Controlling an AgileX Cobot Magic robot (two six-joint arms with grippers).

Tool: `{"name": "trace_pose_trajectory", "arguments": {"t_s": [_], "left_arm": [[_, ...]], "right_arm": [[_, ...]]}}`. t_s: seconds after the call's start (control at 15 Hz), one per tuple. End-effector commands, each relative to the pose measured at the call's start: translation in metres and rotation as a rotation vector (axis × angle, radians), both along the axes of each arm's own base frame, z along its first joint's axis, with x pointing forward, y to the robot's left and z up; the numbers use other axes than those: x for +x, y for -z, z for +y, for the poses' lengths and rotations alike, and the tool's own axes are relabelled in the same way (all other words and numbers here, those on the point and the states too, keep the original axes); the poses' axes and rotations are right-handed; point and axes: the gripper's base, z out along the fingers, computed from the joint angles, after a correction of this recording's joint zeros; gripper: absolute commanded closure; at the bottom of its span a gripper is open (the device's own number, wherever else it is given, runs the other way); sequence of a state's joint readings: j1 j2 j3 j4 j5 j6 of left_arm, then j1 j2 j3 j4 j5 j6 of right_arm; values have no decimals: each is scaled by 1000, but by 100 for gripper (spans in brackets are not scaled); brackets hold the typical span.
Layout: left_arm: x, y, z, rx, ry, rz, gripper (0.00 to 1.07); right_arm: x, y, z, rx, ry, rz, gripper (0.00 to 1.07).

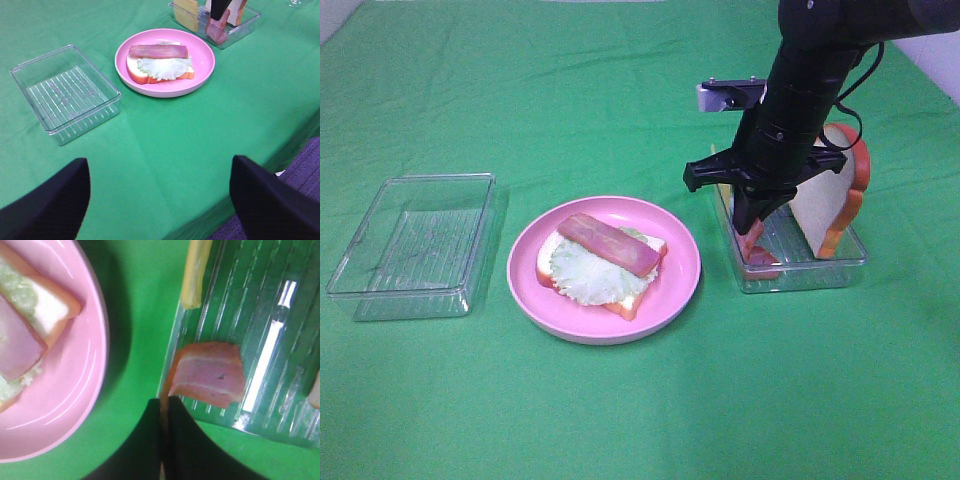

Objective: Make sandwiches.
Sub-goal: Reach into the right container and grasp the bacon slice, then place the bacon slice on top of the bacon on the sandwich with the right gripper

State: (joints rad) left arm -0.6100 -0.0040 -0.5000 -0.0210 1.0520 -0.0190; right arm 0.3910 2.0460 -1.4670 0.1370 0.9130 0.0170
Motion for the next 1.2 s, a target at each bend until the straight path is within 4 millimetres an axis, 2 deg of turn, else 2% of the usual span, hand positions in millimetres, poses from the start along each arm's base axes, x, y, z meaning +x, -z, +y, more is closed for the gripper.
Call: {"name": "trace_pose_trajectory", "arguments": {"t_s": [0.07,0.2,0.33,0.47,0.67,0.73,0.8,0.93,1.2], "left_arm": [[-2,0,1,-17,4,-23,33],[-2,0,1,-17,4,-23,33],[-2,0,1,-17,4,-23,33],[-2,0,1,-17,4,-23,33],[-2,0,1,-17,4,-23,33],[-2,0,1,-17,4,-23,33],[-2,0,1,-17,4,-23,33],[-2,0,1,-17,4,-23,33],[-2,0,1,-17,4,-23,33]], "right_arm": [[-2,-8,-2,-11,-4,9,107],[-5,-22,-3,-1,-5,-13,107],[-11,-50,-4,24,-6,-49,107],[-23,-80,-6,72,-5,-75,107],[-44,-113,1,224,-66,-52,107],[-46,-116,3,262,-78,-40,107],[-50,-121,18,439,-112,-6,107],[-46,-120,32,594,-140,4,107],[-35,-96,61,803,-168,43,107]]}}
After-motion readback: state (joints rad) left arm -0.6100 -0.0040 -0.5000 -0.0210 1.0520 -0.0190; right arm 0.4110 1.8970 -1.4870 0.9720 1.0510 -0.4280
